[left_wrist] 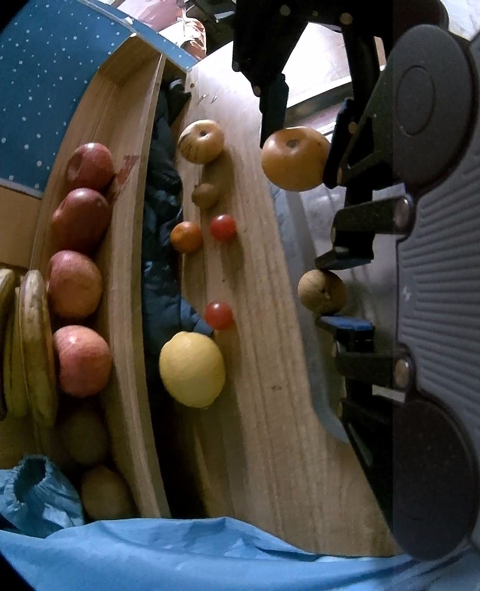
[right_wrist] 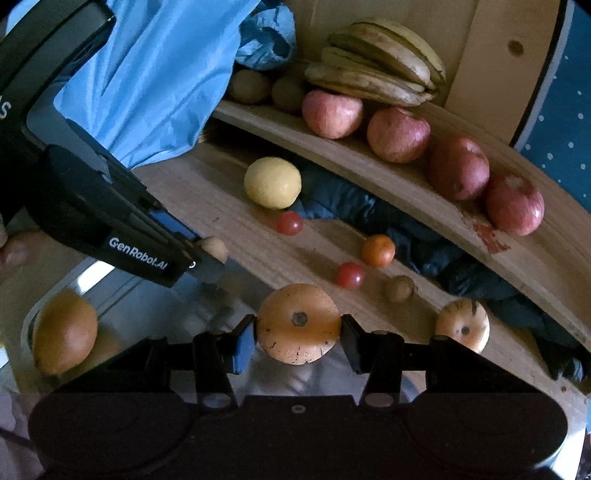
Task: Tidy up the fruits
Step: 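Carry the brown fruit in the left gripper to the tray while the right carries the pale fruit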
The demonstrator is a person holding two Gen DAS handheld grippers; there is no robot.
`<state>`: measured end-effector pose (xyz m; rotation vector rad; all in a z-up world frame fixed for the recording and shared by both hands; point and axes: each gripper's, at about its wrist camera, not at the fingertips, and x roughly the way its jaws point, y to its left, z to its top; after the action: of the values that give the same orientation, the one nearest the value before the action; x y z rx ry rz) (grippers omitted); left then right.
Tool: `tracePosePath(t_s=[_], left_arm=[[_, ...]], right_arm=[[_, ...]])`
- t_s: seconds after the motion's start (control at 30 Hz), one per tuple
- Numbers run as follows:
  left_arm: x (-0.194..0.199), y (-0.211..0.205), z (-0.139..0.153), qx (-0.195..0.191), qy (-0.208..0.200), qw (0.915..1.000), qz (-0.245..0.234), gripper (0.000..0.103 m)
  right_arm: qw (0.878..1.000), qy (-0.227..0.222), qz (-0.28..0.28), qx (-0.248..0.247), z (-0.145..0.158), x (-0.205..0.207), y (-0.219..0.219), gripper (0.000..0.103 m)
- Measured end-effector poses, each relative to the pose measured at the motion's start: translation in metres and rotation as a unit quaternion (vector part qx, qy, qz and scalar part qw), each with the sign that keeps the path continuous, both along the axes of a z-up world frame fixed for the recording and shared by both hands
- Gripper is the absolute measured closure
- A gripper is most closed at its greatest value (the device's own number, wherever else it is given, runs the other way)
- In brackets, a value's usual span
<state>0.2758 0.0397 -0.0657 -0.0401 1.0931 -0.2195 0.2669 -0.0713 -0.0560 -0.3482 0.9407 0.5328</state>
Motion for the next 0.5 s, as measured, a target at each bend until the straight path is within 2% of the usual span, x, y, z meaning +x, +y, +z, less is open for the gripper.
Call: tracePosePath(t_s=[0.5], left_arm=[[-0.056,-0.021,0.006,-0.005,-0.002,1.0000,0.007,0.074]], right_arm=[[0.999,0.018,0.032,0.007,0.003,-0.056,-0.006,0.053]])
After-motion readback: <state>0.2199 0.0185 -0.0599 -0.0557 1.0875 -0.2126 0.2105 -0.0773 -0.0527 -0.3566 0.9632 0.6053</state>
